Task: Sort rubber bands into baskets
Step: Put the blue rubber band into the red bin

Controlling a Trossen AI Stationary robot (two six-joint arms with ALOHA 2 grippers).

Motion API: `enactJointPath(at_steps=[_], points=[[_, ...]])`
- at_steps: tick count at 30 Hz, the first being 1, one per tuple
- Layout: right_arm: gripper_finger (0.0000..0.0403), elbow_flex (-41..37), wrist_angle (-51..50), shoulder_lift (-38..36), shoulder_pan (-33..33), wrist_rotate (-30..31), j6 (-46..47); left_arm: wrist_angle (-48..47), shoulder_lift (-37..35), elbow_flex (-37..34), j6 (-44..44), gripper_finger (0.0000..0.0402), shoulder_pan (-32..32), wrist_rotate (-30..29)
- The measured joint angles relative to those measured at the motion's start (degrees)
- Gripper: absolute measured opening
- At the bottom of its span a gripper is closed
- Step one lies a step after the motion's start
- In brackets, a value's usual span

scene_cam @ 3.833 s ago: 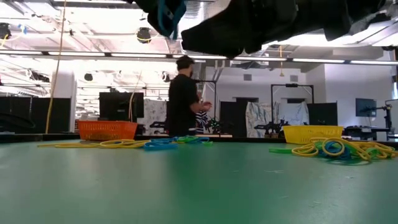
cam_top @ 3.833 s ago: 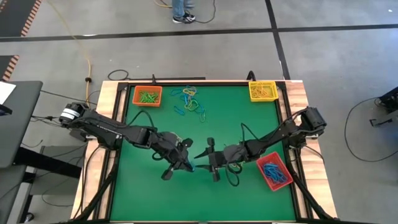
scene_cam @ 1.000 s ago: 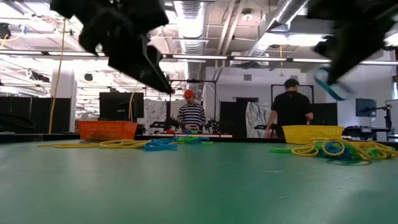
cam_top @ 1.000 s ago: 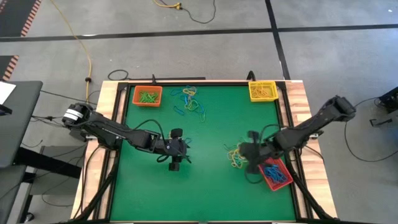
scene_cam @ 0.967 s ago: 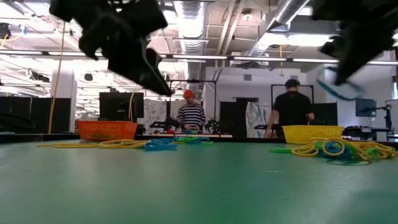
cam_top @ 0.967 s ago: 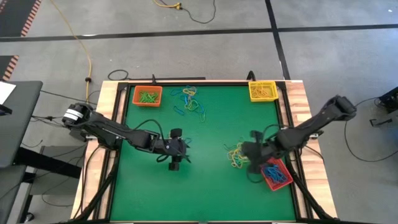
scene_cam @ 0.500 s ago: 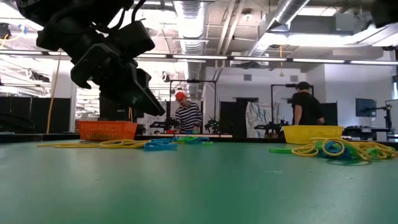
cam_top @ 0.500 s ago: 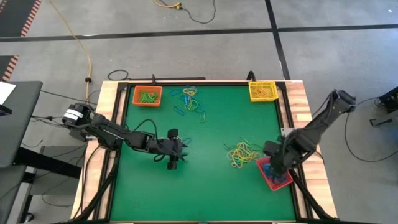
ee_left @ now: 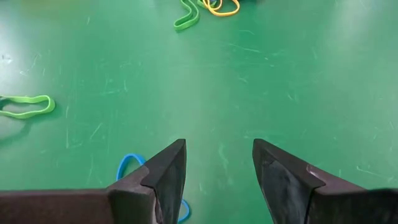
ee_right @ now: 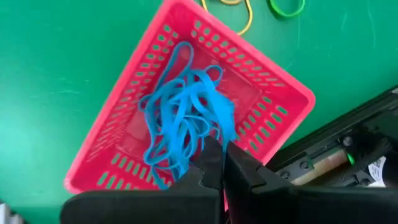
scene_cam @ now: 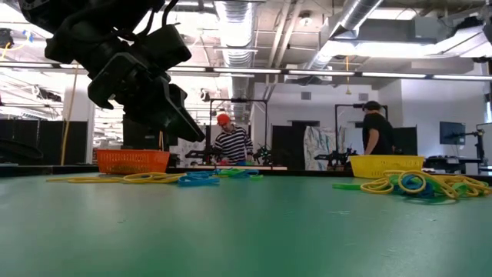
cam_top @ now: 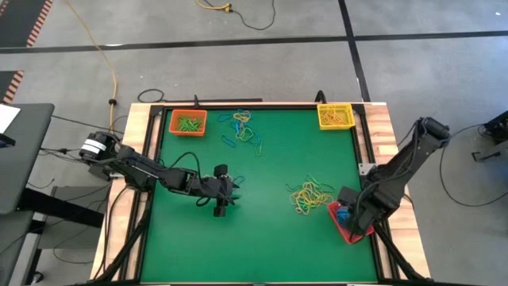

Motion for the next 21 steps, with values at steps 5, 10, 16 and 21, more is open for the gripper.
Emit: enactJointPath(at_steps=[5,10,16,21], points=[[0.0033,0.0,-0.22,3.54,-0.04,-1.76,-0.39,-0.04,0.0,-0.01,-0.17,0.0176,-0.03,0.07],[0.0067,-0.02,-0.21,4.87,-0.07,-3.02,-0.4,-0.09,0.0,-0.01,-0.23,0.0176,-0.46,0.07],[0.0131,-0.02,-0.39,4.65,-0.25,-3.07,-0.17,-0.28,0.0,0.0,-0.23,0.0176,-0.72,0.07],[0.0182,-0.02,-0.45,4.65,-0.28,-3.05,-0.14,-0.66,0.0,-0.01,-0.23,0.0176,-0.72,0.07]])
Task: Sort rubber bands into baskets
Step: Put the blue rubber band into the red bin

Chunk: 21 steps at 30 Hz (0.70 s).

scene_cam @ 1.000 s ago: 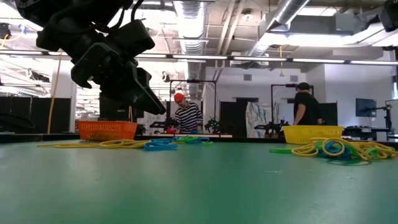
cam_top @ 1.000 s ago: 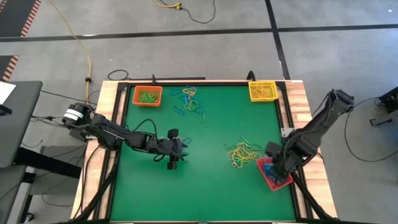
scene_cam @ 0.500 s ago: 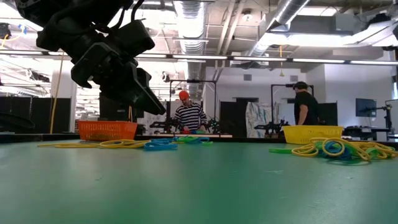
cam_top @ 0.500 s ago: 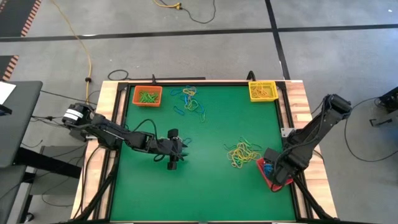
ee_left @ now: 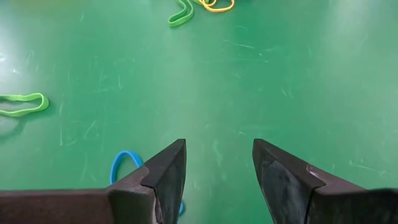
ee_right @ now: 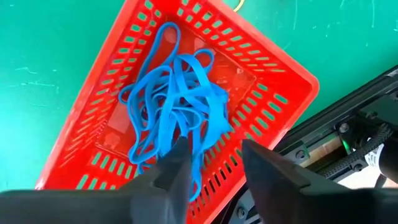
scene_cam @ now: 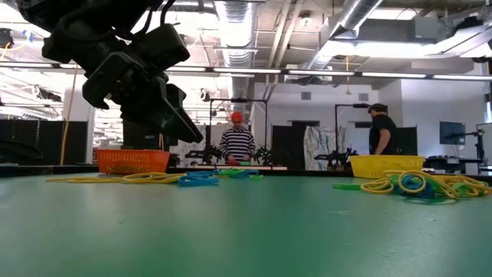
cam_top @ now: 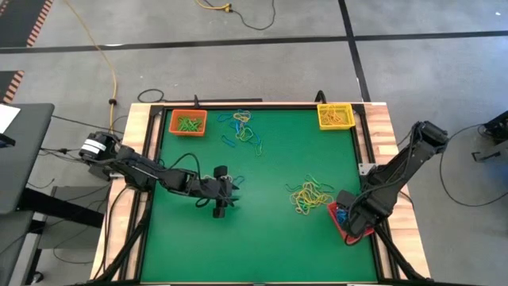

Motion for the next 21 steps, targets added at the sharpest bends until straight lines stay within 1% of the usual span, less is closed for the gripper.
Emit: enactJointPath(at_steps=[5,9,19,21], points=[[0.0218,0.0,-0.02,0.0,0.02,0.0,0.03,-0.34,0.0,0.0,0.0,0.0176,0.0,0.0],[0.0233,0.0,0.0,0.0,0.02,0.0,0.2,-0.33,0.0,0.01,0.0,0.0176,0.01,0.0],[0.0234,0.0,3.66,-1.56,0.02,0.17,-0.31,-0.31,0.0,0.02,-0.01,0.0176,0.02,0.0],[0.0233,0.01,2.55,-1.93,0.02,0.17,-0.28,-0.31,0.0,0.02,-0.01,0.0176,0.02,0.0]])
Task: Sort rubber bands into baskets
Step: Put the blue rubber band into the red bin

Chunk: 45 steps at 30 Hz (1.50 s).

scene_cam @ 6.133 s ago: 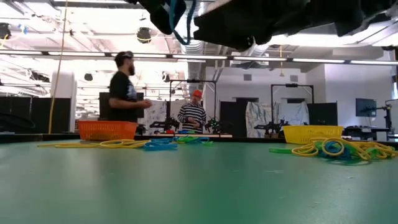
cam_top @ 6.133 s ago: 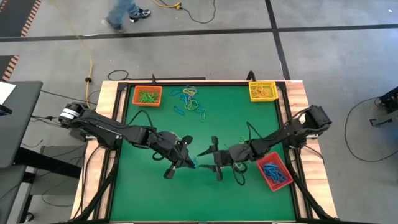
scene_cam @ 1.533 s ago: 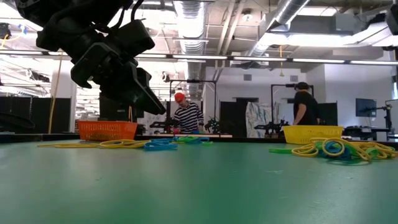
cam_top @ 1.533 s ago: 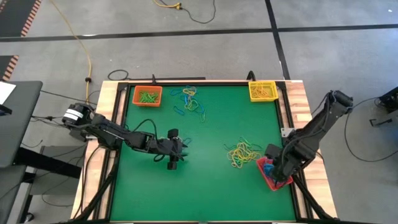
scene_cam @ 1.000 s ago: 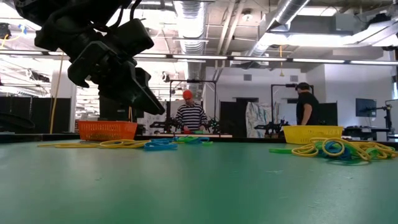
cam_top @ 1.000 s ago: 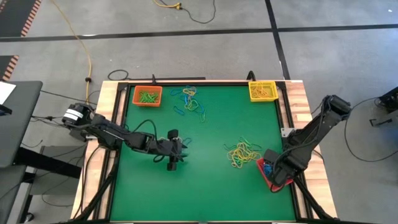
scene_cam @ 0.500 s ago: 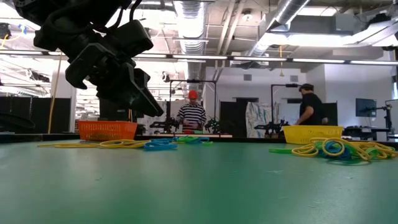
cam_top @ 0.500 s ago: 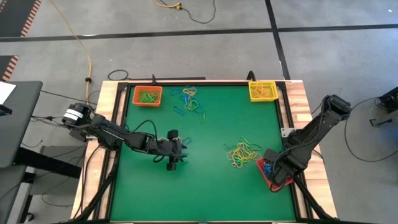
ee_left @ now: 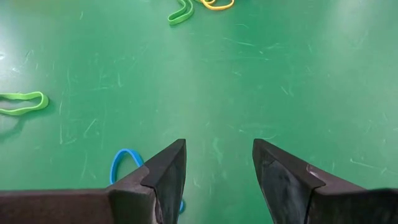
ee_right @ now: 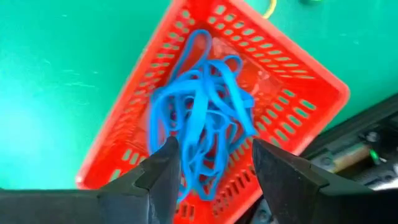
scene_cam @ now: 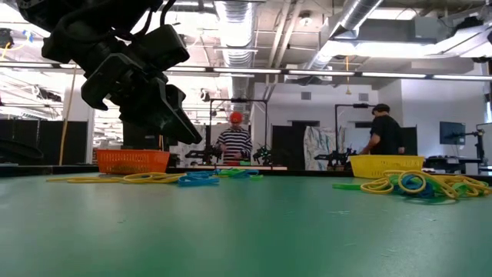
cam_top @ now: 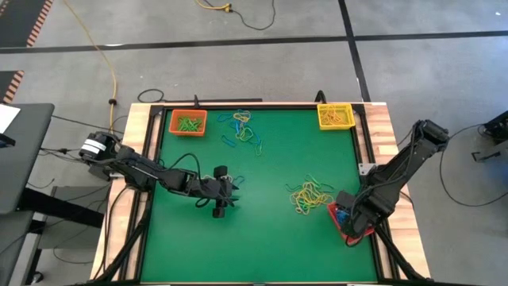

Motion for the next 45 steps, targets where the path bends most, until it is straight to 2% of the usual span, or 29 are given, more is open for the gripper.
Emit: enactJointPath(at_steps=[4,8,14,16,20,22,29,37,42,45], points=[[0.0231,-0.09,-8.46,0.11,-0.45,-1.44,4.32,-0.01,0.0,0.0,0.01,0.0176,0.0,0.0],[0.023,0.07,-1.14,-1.21,-0.56,-0.14,1.98,0.0,0.0,0.0,-0.01,0.0176,0.0,0.38],[0.023,-0.03,-5.42,-1.09,-2.69,1.24,1.68,-0.58,0.0,0.0,0.03,0.0176,0.0,-0.27],[0.023,-0.03,-5.34,-1.09,-3.43,3.45,1.21,-1.13,0.0,0.0,-0.44,0.0176,0.0,-2.03],[0.023,-0.03,-5.29,-1.09,-5.24,8.57,-0.28,-2.35,-0.25,0.0,-2.81,0.0176,0.13,-10.12],[0.023,-0.03,-4.73,-1.09,-6.27,11.7,-0.85,-3.03,-0.39,0.0,-3.93,0.0176,0.66,-11.02],[0.023,-0.02,7.68,-1.09,-11.42,22.76,-12.48,-2.07,1.37,0.04,-4.82,0.0176,3.71,1.88],[0.023,-0.01,23.64,-1.08,-17.63,31.25,-29.22,1.12,5.39,0.57,-6.45,0.0176,7.71,2.69],[0.023,-0.01,29.82,0.04,-20.24,32.25,-36.41,-0.02,5.75,1.47,-7.66,0.0168,10.77,3.18],[0.023,-0.01,32.57,1.46,-21.18,32.24,-39.52,-0.2,5.73,1.49,-8.41,0.0153,12.83,7.77]])
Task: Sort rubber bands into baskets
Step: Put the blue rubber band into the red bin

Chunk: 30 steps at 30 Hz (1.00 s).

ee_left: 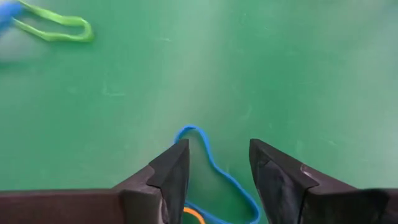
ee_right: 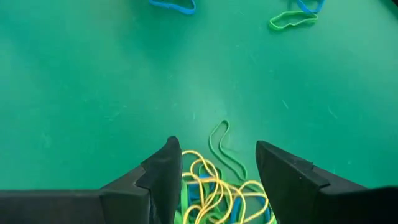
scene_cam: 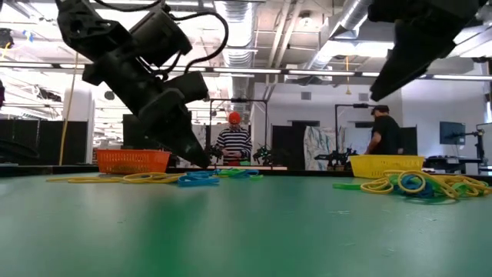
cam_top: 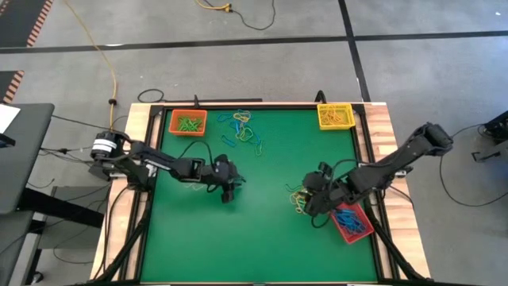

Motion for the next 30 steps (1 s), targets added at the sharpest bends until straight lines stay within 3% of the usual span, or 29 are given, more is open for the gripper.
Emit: enactJointPath(at_steps=[5,15,18,22,30], points=[[0.023,0.0,1.92,3.65,-0.82,-0.27,-2.73,-0.65,0.98,-0.03,0.2,0.0126,0.92,3.34],[0.023,0.02,3.08,10.09,-1.35,-0.79,-3.73,-1.78,8.09,4.53,1.31,0.0117,0.8,0.94],[0.023,0.03,3.96,10.44,-1.33,-0.85,-3.78,-3.74,9.33,6.49,2.38,0.009,0.74,-0.82],[0.023,0.02,5.03,10.46,-1.22,-0.76,-3.79,-5.08,9.53,8.0,5.64,0.0017,0.76,-1.9],[0.023,0.02,7.93,10.85,-0.98,-0.48,-4.74,-5.81,9.1,11.26,10.18,0.0,-0.7,0.06]])
